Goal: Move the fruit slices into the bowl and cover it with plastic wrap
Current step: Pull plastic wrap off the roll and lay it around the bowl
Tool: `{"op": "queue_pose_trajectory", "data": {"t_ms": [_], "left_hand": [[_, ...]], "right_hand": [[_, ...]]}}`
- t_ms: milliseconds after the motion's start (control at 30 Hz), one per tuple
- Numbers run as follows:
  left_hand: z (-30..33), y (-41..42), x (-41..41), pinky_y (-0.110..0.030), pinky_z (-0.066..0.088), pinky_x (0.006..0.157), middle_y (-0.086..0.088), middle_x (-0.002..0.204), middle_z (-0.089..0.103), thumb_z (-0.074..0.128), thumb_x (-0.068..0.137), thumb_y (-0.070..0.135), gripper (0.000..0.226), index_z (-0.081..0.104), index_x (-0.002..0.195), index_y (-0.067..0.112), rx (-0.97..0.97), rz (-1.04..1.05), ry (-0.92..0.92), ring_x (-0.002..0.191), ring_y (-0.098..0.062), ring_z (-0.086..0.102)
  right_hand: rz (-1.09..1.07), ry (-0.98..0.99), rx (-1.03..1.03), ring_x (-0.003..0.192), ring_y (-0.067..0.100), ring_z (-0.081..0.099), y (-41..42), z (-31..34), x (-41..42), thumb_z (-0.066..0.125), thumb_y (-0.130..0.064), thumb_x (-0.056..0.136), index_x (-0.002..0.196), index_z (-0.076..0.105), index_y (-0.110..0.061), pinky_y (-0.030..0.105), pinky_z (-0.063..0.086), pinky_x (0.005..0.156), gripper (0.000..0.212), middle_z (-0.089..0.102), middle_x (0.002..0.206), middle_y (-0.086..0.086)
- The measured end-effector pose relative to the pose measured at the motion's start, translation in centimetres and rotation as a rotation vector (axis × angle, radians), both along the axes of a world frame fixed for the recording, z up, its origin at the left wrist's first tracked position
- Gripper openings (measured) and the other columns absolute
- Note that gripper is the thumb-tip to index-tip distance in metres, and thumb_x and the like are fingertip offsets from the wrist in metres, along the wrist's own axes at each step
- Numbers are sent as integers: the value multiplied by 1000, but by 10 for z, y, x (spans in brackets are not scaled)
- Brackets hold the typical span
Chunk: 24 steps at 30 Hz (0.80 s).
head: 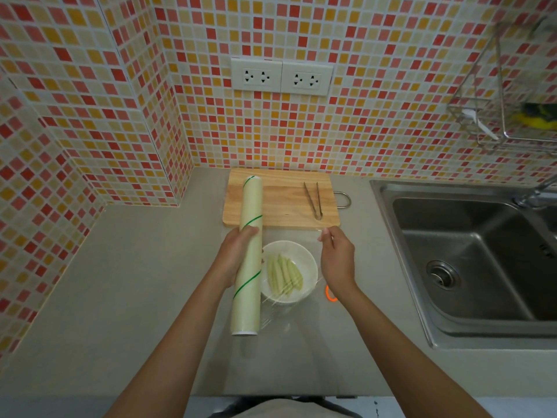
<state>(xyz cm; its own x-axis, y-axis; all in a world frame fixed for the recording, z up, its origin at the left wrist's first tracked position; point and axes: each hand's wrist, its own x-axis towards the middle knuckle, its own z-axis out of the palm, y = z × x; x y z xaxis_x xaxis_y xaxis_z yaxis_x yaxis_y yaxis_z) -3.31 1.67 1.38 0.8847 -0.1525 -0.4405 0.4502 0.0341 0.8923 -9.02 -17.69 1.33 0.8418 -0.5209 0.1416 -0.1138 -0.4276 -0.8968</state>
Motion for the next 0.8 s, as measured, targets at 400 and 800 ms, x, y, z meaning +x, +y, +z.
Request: {"op": "queue_pose_trajectory", "data": {"t_ms": [400, 800], "left_hand": [[-5, 5, 6, -33, 56, 56, -18, 89, 66, 71, 69, 26, 43, 60, 105, 6, 14, 0, 12, 69, -27, 68], [-11, 9, 4, -32, 56, 57, -11, 105, 66, 87, 63, 23, 65, 53, 117, 12, 64, -60, 7, 81, -24, 68]], "right_hand": [[-16, 9, -43, 59, 0, 48, -14, -2, -5, 41, -17, 101, 78, 54, -13, 4, 37, 55, 26, 50, 65, -14], [-15, 79, -36, 61, 0, 48, -22, -13, -5, 40, -18, 101, 82, 57, -11, 10, 36, 55, 27, 50, 65, -14]]}}
